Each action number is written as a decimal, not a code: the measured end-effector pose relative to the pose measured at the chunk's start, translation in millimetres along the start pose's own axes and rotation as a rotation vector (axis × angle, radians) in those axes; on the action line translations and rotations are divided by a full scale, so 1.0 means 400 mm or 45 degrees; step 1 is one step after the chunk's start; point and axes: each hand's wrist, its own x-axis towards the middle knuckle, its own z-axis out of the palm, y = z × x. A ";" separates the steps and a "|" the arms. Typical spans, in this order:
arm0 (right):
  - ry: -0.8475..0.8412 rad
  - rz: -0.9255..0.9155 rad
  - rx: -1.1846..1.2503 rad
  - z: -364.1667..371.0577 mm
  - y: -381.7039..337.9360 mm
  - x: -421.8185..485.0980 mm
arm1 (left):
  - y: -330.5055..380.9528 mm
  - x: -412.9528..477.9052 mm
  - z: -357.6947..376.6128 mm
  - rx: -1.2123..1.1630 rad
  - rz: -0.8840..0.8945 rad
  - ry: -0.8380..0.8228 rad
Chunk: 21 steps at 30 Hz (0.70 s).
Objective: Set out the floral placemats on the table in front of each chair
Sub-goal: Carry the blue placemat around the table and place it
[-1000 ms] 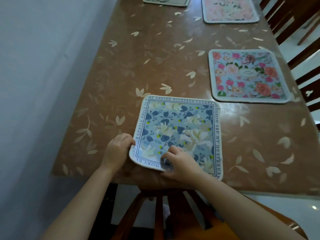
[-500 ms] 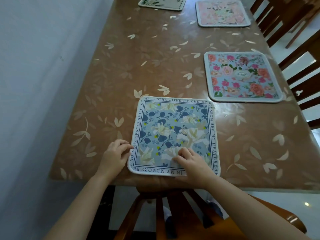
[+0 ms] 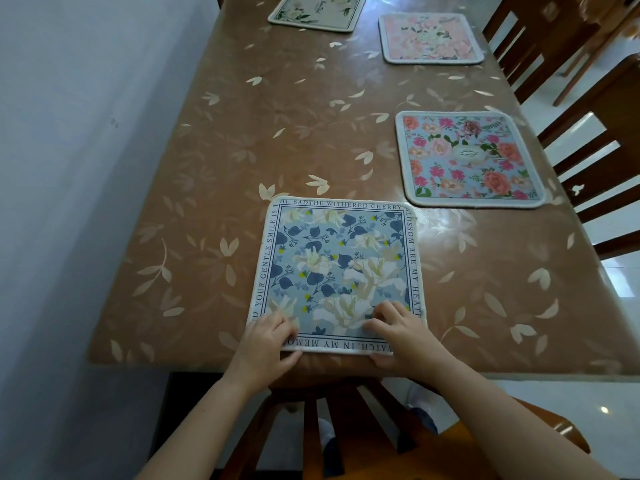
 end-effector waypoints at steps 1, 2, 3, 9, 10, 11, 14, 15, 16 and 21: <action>0.018 -0.017 -0.007 -0.001 -0.004 0.000 | 0.002 -0.006 0.000 0.002 0.001 0.003; 0.036 -0.031 -0.012 -0.001 -0.008 0.000 | 0.004 -0.012 0.001 -0.001 -0.007 0.013; 0.044 -0.045 -0.015 0.000 -0.012 0.000 | 0.006 -0.018 0.003 -0.005 -0.015 0.033; 0.076 -0.126 -0.028 0.000 -0.023 0.003 | 0.024 -0.028 0.003 0.028 -0.006 0.110; 0.086 -0.138 -0.030 0.000 -0.024 0.003 | 0.026 -0.027 0.001 0.033 0.001 0.116; 0.092 -0.148 -0.028 0.000 -0.025 0.003 | 0.027 -0.026 -0.001 0.034 0.003 0.122; 0.111 -0.169 -0.021 0.002 -0.030 0.003 | 0.034 -0.026 -0.002 0.034 -0.009 0.131; 0.124 -0.179 -0.035 0.003 -0.032 0.004 | 0.036 -0.027 -0.002 0.037 -0.008 0.126; 0.140 -0.188 -0.049 0.004 -0.034 0.005 | 0.038 -0.028 -0.002 0.043 -0.005 0.117; 0.165 -0.145 -0.027 0.004 -0.037 0.024 | 0.021 -0.044 -0.002 0.007 -0.038 0.121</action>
